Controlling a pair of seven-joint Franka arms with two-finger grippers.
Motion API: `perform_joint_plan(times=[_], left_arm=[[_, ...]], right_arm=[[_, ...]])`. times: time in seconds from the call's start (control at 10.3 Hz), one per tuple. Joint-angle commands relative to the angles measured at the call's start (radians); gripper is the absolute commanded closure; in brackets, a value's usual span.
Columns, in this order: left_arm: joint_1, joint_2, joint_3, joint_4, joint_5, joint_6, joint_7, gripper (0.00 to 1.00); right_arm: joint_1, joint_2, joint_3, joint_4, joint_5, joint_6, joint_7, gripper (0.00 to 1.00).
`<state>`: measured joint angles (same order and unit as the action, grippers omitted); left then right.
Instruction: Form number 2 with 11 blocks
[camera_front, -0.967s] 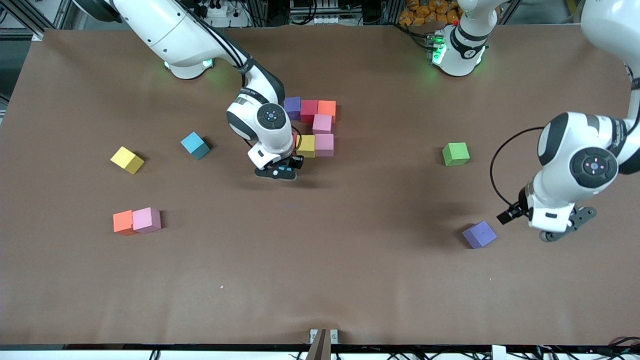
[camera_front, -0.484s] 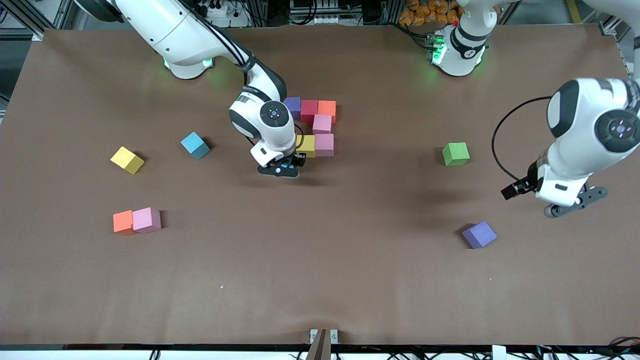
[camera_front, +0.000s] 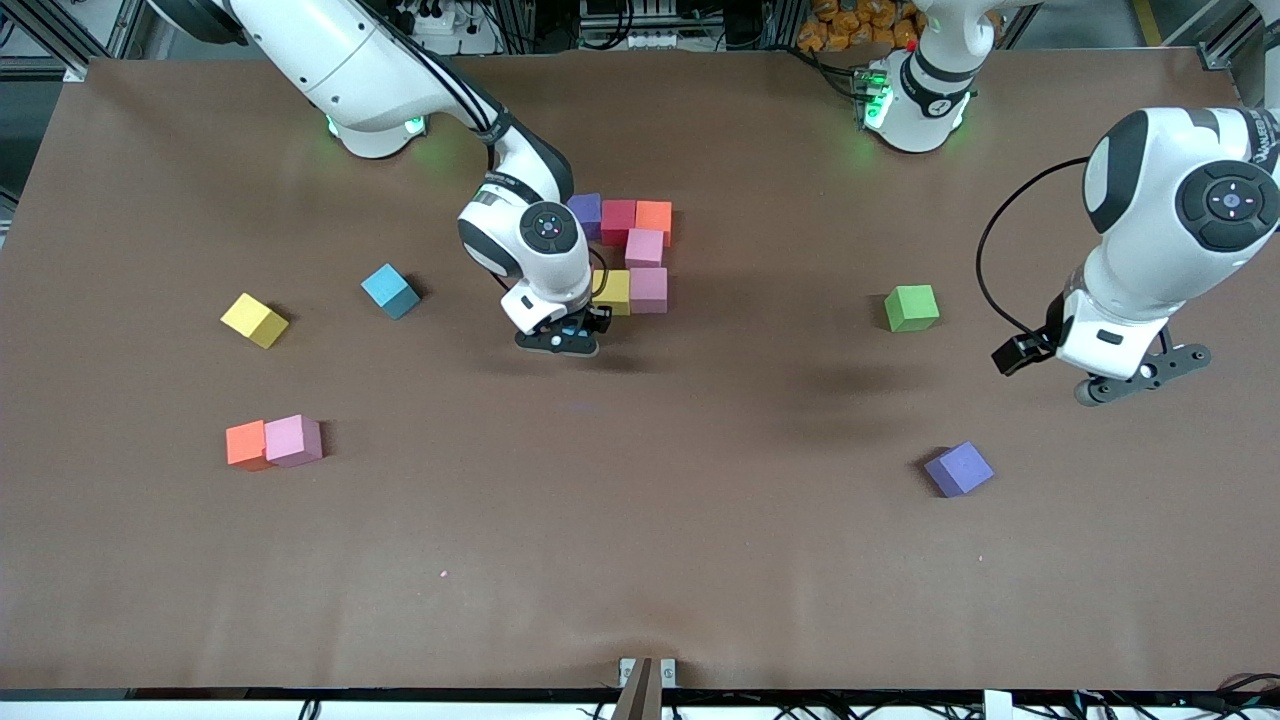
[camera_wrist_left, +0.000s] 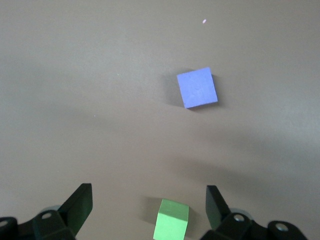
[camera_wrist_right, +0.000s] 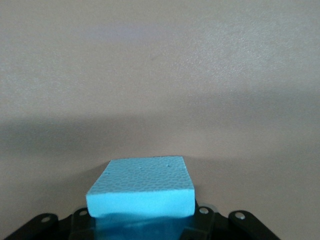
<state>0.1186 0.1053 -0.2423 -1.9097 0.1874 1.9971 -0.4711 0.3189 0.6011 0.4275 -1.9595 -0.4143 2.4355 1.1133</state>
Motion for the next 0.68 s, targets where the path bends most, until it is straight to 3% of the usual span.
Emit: perform_joint_plan(times=[0.0,0.29,0.48,0.58], left_arm=[[-0.005,-0.045,0.008,0.023,-0.034,-0.087,0.109,0.00],[0.009,-0.036,0.015,0.081,-0.097,-0.161,0.288,0.00],[0.029,0.047,0.015,0.147,-0.112,-0.147,0.311,0.00],[0.023,0.124,0.015,0.215,-0.111,-0.147,0.310,0.00]], right_arm=[[0.000,0.011,0.002,-0.024,-0.001,-0.007,-0.003,0.79],[-0.003,0.011,0.004,-0.024,-0.001,-0.007,-0.015,0.79],[-0.003,0.012,0.004,-0.024,0.000,-0.007,-0.015,0.78],[-0.003,0.012,0.004,-0.024,0.000,-0.007,-0.010,0.59]])
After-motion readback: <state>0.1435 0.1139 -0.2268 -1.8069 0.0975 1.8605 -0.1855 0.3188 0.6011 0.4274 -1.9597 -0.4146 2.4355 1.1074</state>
